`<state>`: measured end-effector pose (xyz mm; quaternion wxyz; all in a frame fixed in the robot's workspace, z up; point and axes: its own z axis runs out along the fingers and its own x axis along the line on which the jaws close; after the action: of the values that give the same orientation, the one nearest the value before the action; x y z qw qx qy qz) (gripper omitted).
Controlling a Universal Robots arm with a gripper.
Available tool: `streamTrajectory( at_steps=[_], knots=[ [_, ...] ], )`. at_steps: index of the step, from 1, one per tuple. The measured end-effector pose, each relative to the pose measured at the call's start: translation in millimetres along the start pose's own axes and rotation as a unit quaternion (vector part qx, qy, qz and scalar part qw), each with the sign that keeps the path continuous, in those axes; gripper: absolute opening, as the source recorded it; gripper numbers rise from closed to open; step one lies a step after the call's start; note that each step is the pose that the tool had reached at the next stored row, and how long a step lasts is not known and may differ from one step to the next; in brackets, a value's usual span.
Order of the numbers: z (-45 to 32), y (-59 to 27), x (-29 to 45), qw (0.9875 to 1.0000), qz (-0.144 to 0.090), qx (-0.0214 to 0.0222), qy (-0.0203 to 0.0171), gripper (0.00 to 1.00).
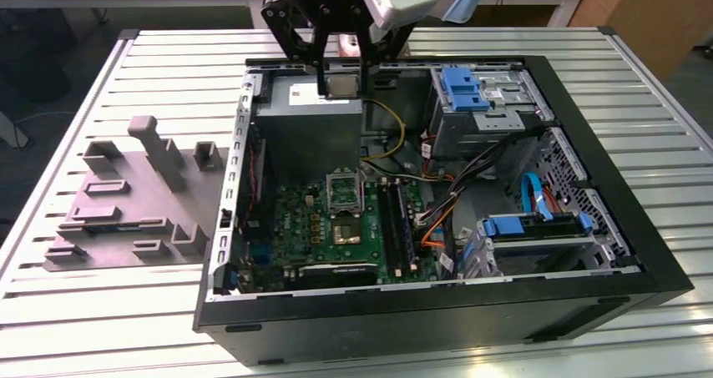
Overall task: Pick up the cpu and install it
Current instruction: 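Place the cpu into insertion slot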
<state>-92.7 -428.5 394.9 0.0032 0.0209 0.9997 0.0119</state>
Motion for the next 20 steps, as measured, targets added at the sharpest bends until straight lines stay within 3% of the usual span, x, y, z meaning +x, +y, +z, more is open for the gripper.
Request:
streamTrajectory(
  at_steps=[20],
  knots=[
    [4.5,-8.4,-0.3,0.9999,-0.013,0.0000,0.0004,0.47]
  ],
)
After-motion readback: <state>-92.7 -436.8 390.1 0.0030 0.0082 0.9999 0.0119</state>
